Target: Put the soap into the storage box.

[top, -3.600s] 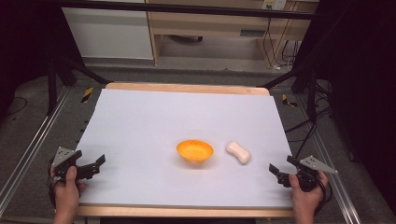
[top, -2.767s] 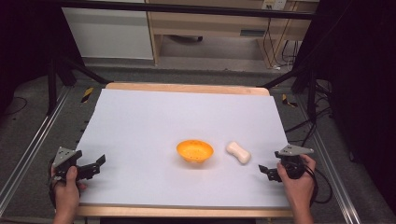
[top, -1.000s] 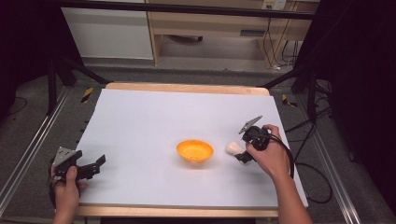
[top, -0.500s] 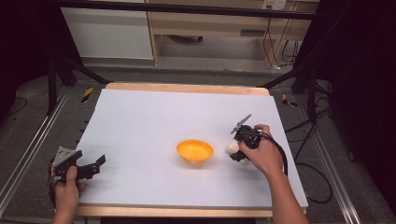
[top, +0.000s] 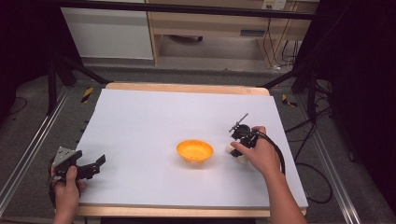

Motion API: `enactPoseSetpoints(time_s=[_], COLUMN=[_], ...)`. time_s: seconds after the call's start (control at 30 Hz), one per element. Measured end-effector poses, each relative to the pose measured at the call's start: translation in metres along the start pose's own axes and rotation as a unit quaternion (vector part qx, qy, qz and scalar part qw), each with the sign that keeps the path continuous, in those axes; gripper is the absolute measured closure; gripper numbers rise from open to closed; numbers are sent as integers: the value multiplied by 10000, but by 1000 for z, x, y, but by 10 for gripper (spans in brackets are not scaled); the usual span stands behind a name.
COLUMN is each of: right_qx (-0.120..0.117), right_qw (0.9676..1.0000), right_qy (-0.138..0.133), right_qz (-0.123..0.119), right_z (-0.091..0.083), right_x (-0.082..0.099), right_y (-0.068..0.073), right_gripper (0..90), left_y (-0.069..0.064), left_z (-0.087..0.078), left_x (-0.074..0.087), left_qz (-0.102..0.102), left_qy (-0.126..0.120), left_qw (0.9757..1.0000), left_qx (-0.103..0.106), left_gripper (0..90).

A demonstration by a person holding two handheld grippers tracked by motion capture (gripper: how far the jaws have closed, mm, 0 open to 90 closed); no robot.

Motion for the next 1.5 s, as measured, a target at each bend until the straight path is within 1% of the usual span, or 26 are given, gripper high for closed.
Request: enactPoseSetpoints(time_s=[0.03, 0.07, 0.1, 0.17, 0.2, 0.23, 0.27, 0.3, 0.33, 0.37, 0.4, 0.43, 0.47, 0.53, 0.57, 0.6, 0.7, 0.9, 0.97, 1.07, 1.1, 1.2, 1.27, 1.3, 1.47, 1.5], right_qx=[-76, -56, -107, -122, -170, -177, -151, -183, -243, -235, -236, -255, -230, -212, -221, -224, -223, -214, -226, -225, -227, -222, -230, -259, -288, -285], right_qw=[10000, 10000, 9997, 9997, 9995, 9995, 9997, 9996, 9991, 9995, 9995, 9992, 9995, 9995, 9996, 9996, 9995, 9996, 9993, 9994, 9993, 9995, 9994, 9995, 9995, 9995], right_qy=[45, 71, 151, 171, 221, 224, 201, 195, 222, 161, 151, 168, 105, 97, 12, -12, 16, -11, -46, -120, -116, -99, -58, -44, -49, 3], right_qz=[40, 0, 145, 106, 168, 158, 11, 92, 272, 131, 168, 273, 182, 216, 199, 148, 233, 197, 279, 233, 285, 225, 261, 193, 149, 142], right_z=[3, 4, 5, 6, 7, 8, 10, 10, 10, 11, 12, 13, 13, 13, 13, 13, 14, 13, 13, 13, 13, 13, 13, 13, 13, 13], right_x=[0, 1, 0, 0, 0, 1, 2, 2, 3, 4, 5, 6, 7, 8, 10, 11, 10, 11, 12, 13, 14, 12, 12, 11, 11, 10], right_y=[-1, -2, -1, -2, -2, -3, -5, -5, -4, -6, -5, -3, -4, -2, -2, -3, -2, -3, -2, -3, -2, -3, -2, -4, -4, -3], right_gripper=[449, 450, 452, 456, 465, 475, 482, 483, 485, 488, 491, 491, 492, 492, 492, 491, 490, 497, 498, 498, 498, 499, 500, 499, 500, 500], left_y=[0, 0, 0, 0, 0, 0, 0, 0, 0, 0, -1, -1, 0, 0, 0, -1, 0, 0, 0, 0, 0, 0, 0, 0, 0, 0], left_z=[0, 0, 0, 0, 0, 0, 0, 0, 0, 0, 0, 0, 0, 0, 1, 1, 0, 0, 0, 0, 0, 0, 0, 0, 1, 0], left_x=[0, 0, 0, 0, 0, 0, 0, 0, 0, 0, 0, 0, 0, 0, 0, 0, 0, 0, 0, 0, 0, 0, 0, 0, 0, 0], left_qz=[2, 2, 7, 20, 34, 36, 35, 34, 34, 33, 37, 38, 42, 43, 49, 46, 47, 41, 22, 38, 39, 40, 41, 43, 40, 20], left_qy=[4, 4, 10, 21, 21, 21, 15, 15, 15, 7, 11, 17, 25, 26, 30, 32, 29, 33, 24, 30, 33, 21, 18, 25, 38, 34], left_qw=[10000, 10000, 10000, 10000, 10000, 10000, 10000, 10000, 10000, 10000, 10000, 10000, 10000, 10000, 10000, 10000, 10000, 10000, 10000, 10000, 10000, 10000, 10000, 10000, 10000, 10000], left_qx=[5, 5, 10, 6, -2, -4, -6, -5, -5, -8, -9, -7, -4, -8, -6, -10, -5, -7, -9, -8, -10, -14, -16, -13, 2, 12], left_gripper=[8, 8, 8, 8, 8, 8, 8, 8, 8, 8, 8, 8, 8, 8, 8, 8, 8, 8, 7, 7, 7, 7, 6, 7, 6, 6])
Point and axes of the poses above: each handheld gripper's, and its own axes: z roughly forward along the jaws, x roughly out of its underside, y roughly to its left, the point moved 1 cm from there along z, roughly forward along the jaws, and after that the axes turned 1 degree about -y, right-handed, at the moved point
